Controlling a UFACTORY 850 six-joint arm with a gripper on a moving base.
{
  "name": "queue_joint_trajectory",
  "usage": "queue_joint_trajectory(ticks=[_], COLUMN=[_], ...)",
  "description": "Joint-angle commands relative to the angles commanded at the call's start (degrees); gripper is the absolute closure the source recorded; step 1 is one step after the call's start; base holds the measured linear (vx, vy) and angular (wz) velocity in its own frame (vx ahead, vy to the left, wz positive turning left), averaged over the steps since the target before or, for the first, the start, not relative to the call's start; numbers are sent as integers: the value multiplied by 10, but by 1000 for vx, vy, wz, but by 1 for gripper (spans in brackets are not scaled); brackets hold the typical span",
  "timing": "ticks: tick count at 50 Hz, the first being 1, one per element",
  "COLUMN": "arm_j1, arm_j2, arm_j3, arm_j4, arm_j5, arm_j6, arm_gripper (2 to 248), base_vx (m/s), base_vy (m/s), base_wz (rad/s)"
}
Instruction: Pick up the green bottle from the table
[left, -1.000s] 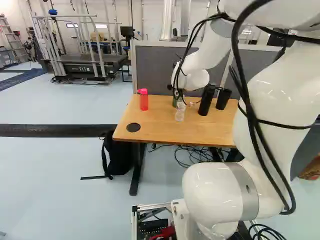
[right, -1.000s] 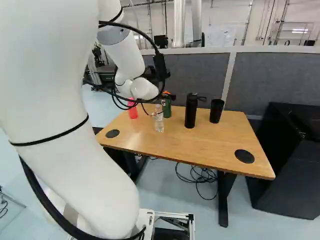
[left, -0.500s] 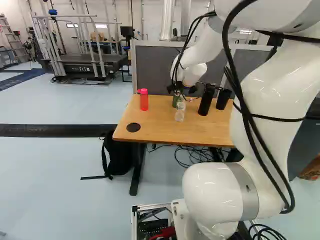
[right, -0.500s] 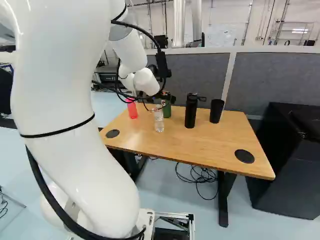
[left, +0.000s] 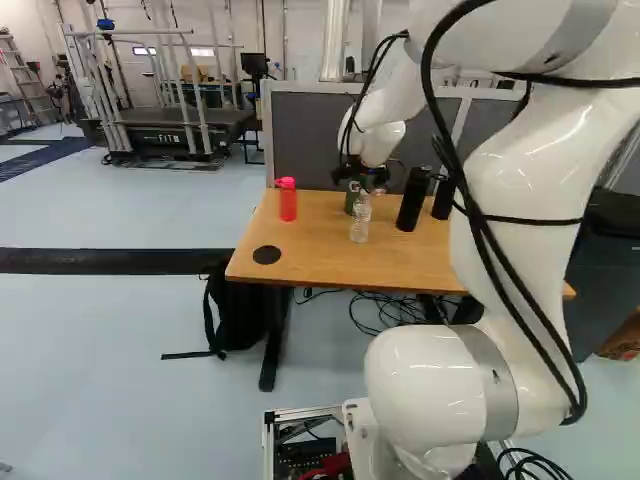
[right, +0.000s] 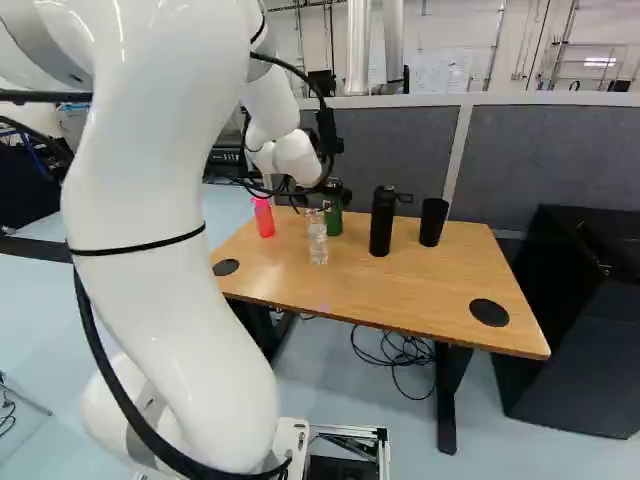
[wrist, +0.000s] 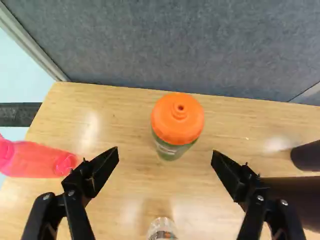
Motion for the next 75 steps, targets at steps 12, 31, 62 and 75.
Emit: queue_joint_trajectory(ticks=[12,31,62,75], arm_j1=[-1,-10,-28,-28], arm_j2=[-35,-107,-139,-139], arm_j3=[-38,-102,-136,-136], arm_j4=[0,0,0,0], arm_j5=[0,0,0,0], arm_j6=[0,0,0,0], arm_gripper=[3,3,82,129], base_vx=[0,0,0,0], base_vy=[0,0,0,0], base_wz=[0,0,0,0])
